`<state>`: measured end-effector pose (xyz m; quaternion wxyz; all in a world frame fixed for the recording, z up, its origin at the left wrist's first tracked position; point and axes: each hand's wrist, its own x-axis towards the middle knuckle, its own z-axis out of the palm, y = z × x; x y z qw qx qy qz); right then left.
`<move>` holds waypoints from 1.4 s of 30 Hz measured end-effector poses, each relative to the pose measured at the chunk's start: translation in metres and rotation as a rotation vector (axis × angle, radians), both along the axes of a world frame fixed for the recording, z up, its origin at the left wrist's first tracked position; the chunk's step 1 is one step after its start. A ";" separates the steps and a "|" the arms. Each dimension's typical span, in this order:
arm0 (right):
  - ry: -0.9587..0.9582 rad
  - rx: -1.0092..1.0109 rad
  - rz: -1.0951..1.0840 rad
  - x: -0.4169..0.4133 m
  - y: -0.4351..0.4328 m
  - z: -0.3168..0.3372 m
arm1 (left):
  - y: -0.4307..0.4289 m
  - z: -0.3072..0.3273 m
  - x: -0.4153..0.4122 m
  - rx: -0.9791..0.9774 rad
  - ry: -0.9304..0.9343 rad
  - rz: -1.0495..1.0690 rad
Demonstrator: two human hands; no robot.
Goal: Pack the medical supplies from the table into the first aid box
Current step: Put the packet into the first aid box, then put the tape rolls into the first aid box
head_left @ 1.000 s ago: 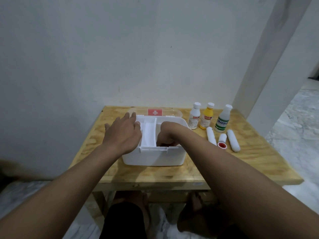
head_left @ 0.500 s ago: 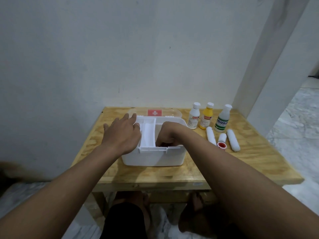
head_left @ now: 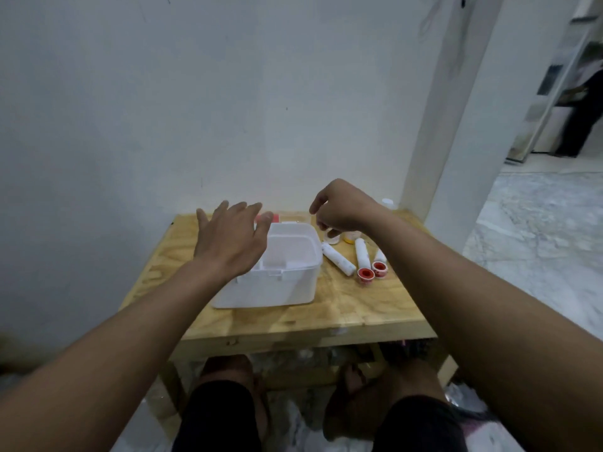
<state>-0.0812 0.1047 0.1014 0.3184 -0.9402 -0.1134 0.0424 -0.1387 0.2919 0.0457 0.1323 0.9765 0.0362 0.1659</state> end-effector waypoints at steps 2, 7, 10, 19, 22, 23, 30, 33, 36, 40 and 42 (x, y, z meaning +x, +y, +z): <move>-0.095 -0.061 -0.017 -0.003 -0.021 0.002 | -0.024 0.002 -0.003 0.000 -0.044 -0.064; -0.206 -0.159 -0.068 -0.006 -0.074 -0.018 | -0.085 -0.004 -0.010 0.057 -0.117 -0.171; -0.216 -0.203 -0.092 -0.009 -0.100 -0.040 | -0.118 -0.013 -0.015 0.080 -0.146 -0.223; -0.219 -0.324 -0.064 -0.012 -0.139 -0.094 | -0.178 -0.068 -0.026 0.149 -0.167 -0.311; -0.231 -0.367 -0.029 -0.013 -0.142 -0.104 | -0.187 -0.087 -0.022 0.167 -0.132 -0.283; -0.238 -0.383 -0.013 -0.013 -0.142 -0.107 | -0.189 -0.092 -0.020 0.171 -0.114 -0.270; -0.320 -0.493 0.094 -0.015 -0.147 -0.125 | -0.201 -0.107 -0.013 0.204 -0.038 -0.116; -0.335 -0.486 0.102 -0.015 -0.147 -0.133 | -0.200 -0.110 -0.010 0.237 0.001 -0.091; -0.346 -0.483 0.091 -0.013 -0.146 -0.133 | -0.198 -0.113 -0.008 0.248 0.001 -0.087; -0.330 -0.459 0.087 -0.011 -0.144 -0.129 | -0.197 -0.108 -0.008 0.252 -0.013 -0.071; -0.295 -0.447 0.069 -0.011 -0.144 -0.129 | -0.196 -0.107 -0.009 0.253 -0.015 -0.071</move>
